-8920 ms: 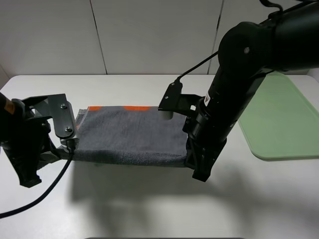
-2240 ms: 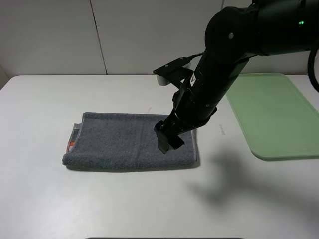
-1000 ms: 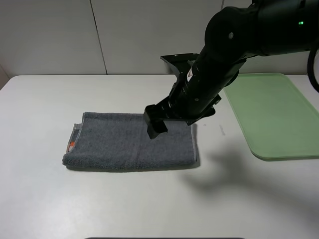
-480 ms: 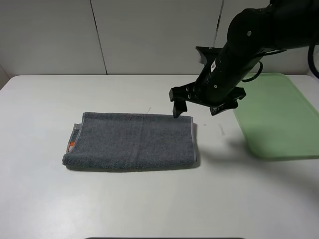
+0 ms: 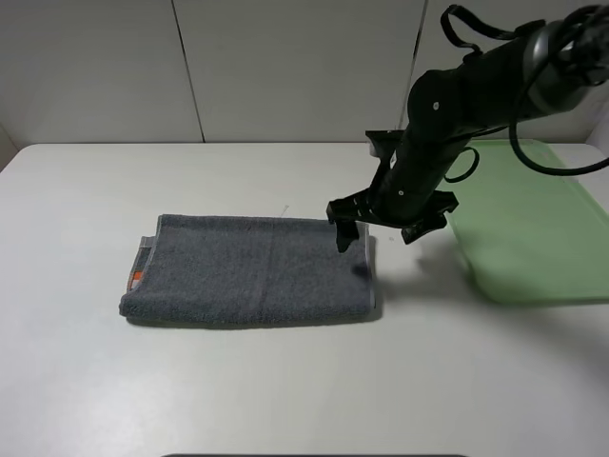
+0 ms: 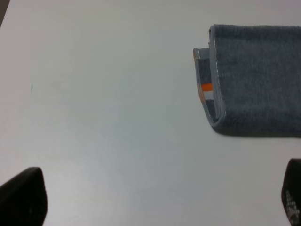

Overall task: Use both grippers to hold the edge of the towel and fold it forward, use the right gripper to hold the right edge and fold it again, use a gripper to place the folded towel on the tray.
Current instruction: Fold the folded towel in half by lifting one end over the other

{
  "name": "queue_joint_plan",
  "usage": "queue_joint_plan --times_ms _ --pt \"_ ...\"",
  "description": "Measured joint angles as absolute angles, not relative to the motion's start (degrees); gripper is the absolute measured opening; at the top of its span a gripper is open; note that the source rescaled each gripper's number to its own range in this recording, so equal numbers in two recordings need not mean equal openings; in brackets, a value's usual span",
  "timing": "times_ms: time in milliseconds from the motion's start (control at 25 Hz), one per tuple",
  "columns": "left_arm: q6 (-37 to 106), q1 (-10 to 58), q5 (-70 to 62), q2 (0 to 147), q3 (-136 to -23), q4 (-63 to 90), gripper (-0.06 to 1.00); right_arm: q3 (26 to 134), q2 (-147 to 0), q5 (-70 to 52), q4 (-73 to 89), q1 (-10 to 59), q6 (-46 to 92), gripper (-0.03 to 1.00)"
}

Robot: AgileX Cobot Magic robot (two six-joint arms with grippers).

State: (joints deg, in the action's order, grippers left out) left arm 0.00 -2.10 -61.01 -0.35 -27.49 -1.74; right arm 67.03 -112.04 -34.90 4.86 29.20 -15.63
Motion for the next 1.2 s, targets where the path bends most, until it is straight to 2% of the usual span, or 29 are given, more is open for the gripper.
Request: queue_joint_plan --times_ms 280,960,1040,1200 --pt "0.0 -2.1 -61.0 -0.4 -27.5 -1.7 1.00 71.8 -117.7 -36.6 4.9 29.2 -14.8 1.00" --pt "0.0 -2.1 -61.0 -0.4 -27.5 -1.7 1.00 72.4 -122.0 -39.1 4.7 29.2 -14.8 0.99" --pt "0.0 -2.1 -61.0 -0.4 -27.5 -1.7 1.00 72.4 -122.0 -39.1 4.7 29.2 -14.8 0.88" --pt "0.0 -2.1 -61.0 -0.4 -27.5 -1.7 1.00 72.4 -122.1 -39.0 6.2 29.2 -14.8 0.53"
